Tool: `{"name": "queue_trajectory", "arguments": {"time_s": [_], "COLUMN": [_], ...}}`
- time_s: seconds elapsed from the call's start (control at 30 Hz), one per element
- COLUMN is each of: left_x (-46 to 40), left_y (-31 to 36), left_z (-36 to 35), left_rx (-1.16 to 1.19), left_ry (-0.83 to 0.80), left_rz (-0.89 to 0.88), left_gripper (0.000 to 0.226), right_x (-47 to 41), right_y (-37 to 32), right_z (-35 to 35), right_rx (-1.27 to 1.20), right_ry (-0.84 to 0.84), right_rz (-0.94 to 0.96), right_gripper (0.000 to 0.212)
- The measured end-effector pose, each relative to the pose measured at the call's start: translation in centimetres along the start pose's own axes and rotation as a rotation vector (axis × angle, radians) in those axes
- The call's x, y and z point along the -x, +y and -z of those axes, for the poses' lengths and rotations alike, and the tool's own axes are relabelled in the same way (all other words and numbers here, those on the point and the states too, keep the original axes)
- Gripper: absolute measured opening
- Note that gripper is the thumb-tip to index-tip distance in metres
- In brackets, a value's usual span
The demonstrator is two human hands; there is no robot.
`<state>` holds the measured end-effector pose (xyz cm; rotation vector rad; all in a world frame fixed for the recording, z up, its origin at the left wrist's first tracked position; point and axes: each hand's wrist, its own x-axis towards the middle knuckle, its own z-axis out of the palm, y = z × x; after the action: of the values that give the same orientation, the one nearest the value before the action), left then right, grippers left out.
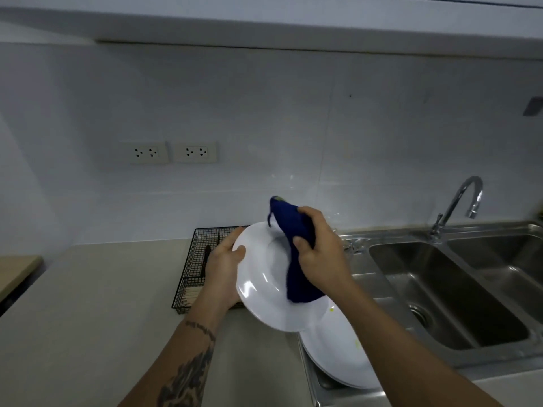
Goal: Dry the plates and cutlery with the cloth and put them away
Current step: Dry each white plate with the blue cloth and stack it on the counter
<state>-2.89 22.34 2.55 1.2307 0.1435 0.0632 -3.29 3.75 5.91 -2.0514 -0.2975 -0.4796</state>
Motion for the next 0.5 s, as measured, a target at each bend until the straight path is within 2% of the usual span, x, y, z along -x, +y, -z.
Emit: {"name": "queue_trajectory", "arguments": {"time_s": [0.1, 0.17, 0.23, 0.33, 0.4, 0.5], "left_x": [0.3, 0.6, 1.1, 2.0, 2.2, 1.9], "left_y": [0.2, 0.5, 1.0, 1.7, 1.8, 1.5], "left_z": [-0.7, -0.3, 0.5, 0.8, 0.5, -0.3], "left_rx": [0.101, 0.185, 0.239, 0.264, 0.233, 0.170], "left_ry": [-0.077, -0.139, -0.124, -0.129, -0.136, -0.166], "left_rz": [0.032, 0.044, 0.049, 0.050, 0.058, 0.078], "left_gripper": [0.052, 0.054, 0.051, 0.043, 0.041, 0.048], "right_x": [-0.3, -0.7, -1.2, -0.8, -0.1, 0.9], "right_y": [-1.6, -0.5, 1.0, 2.9, 3.1, 1.6], "right_z": [-1.6, -1.9, -0.9, 0.0, -0.7, -2.4], "right_rx": [0.013, 0.216, 0.289, 0.253, 0.229, 0.169], "right_ry": [-0.133, -0.130, -0.110, -0.093, -0.098, -0.157], "right_rz": [0.039, 0.083, -0.040, -0.233, -0.227, -0.044], "right_gripper": [0.044, 0.034, 0.045, 0.066, 0.061, 0.065]}}
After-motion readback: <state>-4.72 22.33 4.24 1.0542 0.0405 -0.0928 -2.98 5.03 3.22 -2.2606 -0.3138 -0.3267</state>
